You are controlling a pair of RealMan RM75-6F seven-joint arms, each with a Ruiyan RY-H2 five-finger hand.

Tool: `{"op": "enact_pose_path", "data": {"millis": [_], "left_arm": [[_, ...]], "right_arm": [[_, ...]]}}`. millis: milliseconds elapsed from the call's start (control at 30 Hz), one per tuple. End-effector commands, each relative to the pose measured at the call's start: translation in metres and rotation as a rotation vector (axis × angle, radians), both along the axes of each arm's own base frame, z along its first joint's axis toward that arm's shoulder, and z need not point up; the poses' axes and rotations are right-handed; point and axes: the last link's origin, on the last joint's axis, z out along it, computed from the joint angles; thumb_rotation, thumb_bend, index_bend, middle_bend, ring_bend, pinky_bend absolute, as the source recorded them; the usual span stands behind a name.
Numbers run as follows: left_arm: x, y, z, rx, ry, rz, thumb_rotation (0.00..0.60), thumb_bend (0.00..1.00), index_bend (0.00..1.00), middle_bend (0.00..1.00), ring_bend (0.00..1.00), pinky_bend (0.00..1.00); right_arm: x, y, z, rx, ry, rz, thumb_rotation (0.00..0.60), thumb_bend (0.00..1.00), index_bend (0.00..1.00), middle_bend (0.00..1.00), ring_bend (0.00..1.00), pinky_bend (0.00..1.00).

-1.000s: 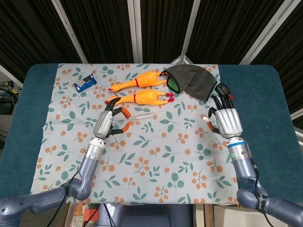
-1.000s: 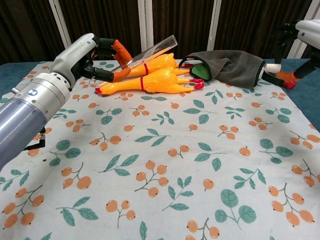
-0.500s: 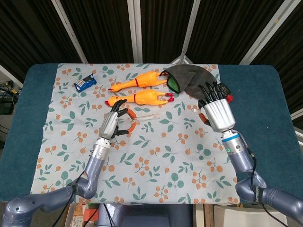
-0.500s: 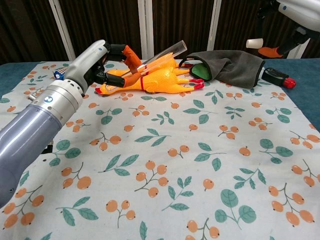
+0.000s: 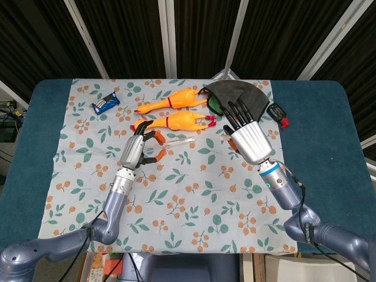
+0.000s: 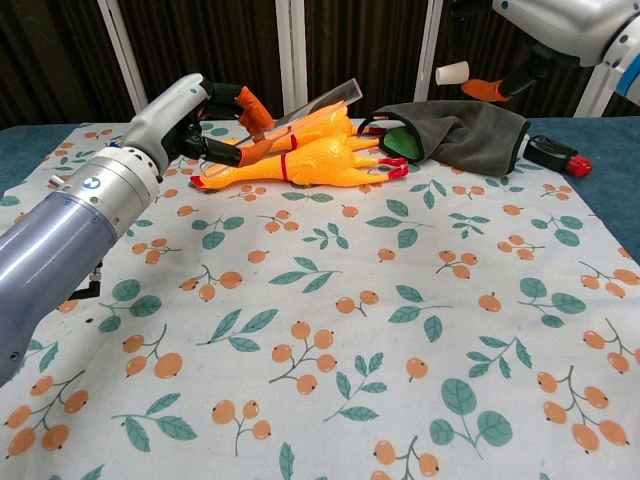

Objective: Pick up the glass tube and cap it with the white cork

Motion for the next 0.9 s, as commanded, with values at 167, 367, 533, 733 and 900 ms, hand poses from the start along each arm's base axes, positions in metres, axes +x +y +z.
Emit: {"op": "enact_pose_path", "data": {"millis": [167, 367, 533, 733, 900], "left_arm": [[0.005, -0.001, -0.004, -0.018, 0.004, -0.005, 0.6, 0.61, 0.67, 0.56, 0.09, 0.0], [0.009, -0.001, -0.005, -0.02, 0.001, -0.012, 0.6, 0.61, 0.67, 0.56, 0.09, 0.0], [0.011, -0.001, -0.007, -0.021, 0.0, -0.009, 0.6, 0.61, 0.67, 0.56, 0.09, 0.0], [0.012, -0.004, -0.009, -0.027, -0.001, -0.005, 0.6, 0.61, 0.67, 0.56, 0.09, 0.0], [0.014, -0.006, -0.011, -0.03, -0.007, -0.004, 0.6, 0.61, 0.67, 0.56, 0.09, 0.0]], "right_arm": [[0.01, -0.002, -0.014, -0.001, 0.021, 0.032, 0.6, 0.42, 0.62, 0.15, 0.02, 0.0], [0.015, -0.003, -0.021, 0.001, 0.033, 0.051, 0.6, 0.42, 0.62, 0.15, 0.02, 0.0], [0.018, -0.003, -0.023, -0.003, 0.036, 0.057, 0.6, 0.42, 0.62, 0.15, 0.02, 0.0], [0.019, -0.002, -0.024, -0.004, 0.034, 0.059, 0.6, 0.42, 0.62, 0.15, 0.02, 0.0], [0.019, -0.001, -0.025, -0.004, 0.031, 0.054, 0.6, 0.42, 0.62, 0.15, 0.02, 0.0]]}}
